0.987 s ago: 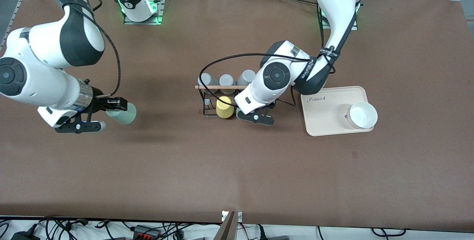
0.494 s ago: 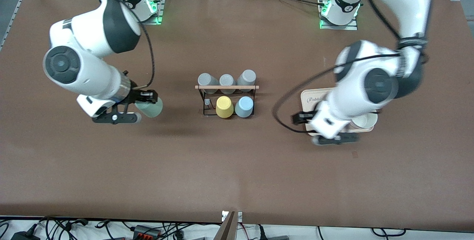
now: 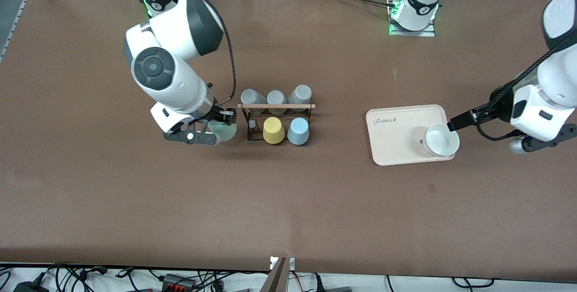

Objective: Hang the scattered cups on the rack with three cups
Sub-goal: 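Move the right gripper's blue cup to the rack while the left gripper withdraws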

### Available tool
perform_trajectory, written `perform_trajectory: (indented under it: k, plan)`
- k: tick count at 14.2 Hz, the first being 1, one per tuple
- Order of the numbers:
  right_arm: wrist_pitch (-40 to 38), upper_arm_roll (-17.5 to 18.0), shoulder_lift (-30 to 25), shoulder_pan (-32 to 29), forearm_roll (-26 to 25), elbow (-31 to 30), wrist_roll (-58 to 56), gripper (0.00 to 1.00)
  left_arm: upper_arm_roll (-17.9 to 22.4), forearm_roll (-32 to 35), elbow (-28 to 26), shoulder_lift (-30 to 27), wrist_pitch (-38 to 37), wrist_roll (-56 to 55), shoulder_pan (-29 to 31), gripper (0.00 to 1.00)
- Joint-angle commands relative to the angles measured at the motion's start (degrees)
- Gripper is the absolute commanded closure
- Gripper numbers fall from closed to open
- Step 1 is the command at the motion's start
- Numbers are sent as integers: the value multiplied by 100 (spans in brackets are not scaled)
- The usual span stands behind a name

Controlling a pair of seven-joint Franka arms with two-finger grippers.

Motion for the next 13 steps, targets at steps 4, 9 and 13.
perform_trajectory:
  k: [4,9,13]
  plan:
    - [230,-60,406,336,7,242,428,64,-359,583,-1943,-1279,502,183,8,0]
    - [248,-60,581,503,-36,225,472,64,-361,691,-1745,-1265,293,368,69,0]
    - [414,-60,810,600,-89,190,542,64,-325,691,-1753,-1370,161,272,78,0]
